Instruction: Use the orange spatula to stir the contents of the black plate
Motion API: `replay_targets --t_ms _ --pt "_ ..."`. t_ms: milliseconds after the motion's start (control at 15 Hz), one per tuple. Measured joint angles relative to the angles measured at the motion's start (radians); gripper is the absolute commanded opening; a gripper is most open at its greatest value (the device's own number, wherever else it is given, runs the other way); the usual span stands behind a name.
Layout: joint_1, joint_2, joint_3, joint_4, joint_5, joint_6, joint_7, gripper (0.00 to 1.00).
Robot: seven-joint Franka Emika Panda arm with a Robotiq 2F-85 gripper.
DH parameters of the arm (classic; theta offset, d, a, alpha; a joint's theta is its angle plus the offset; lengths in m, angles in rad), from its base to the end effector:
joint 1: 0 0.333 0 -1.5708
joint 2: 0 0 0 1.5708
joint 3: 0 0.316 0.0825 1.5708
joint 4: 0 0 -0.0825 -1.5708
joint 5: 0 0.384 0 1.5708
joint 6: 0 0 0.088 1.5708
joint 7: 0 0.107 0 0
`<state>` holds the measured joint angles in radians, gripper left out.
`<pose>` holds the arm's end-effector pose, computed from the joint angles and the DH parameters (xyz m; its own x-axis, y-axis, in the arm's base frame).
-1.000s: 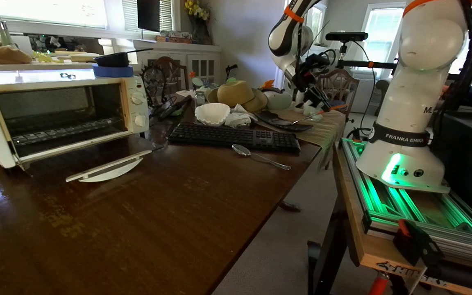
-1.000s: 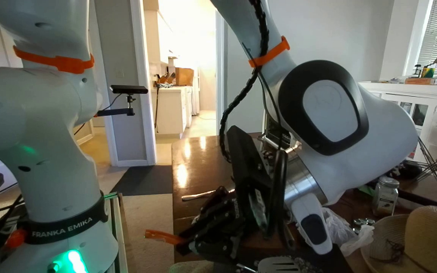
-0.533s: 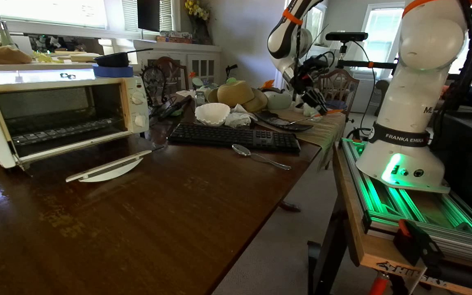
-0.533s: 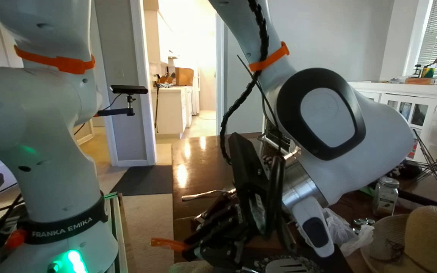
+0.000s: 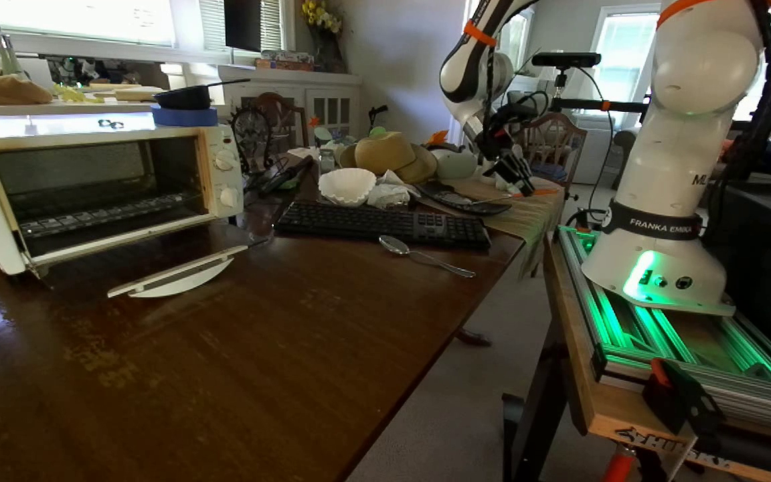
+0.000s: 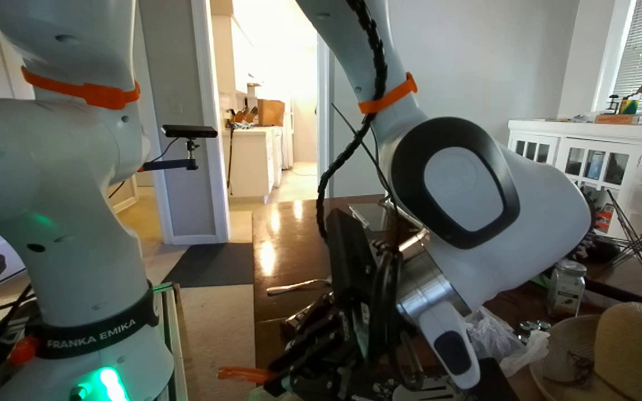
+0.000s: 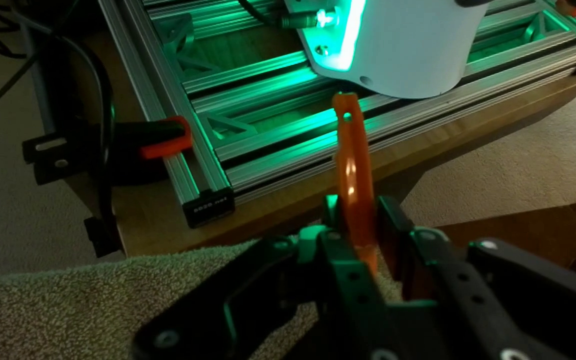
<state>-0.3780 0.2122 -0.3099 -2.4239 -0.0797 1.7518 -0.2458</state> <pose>0.2851 -0.2516 0.1972 0.6004 -0.2198 -0.7689 -0.4382 -0.8947 -0.0865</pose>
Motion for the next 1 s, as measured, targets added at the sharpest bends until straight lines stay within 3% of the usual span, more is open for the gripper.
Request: replay_targets --t_ms 1000 --pt "0.005 -0.144 -0.003 -0.105 -0.007 0.094 0.024 0.05"
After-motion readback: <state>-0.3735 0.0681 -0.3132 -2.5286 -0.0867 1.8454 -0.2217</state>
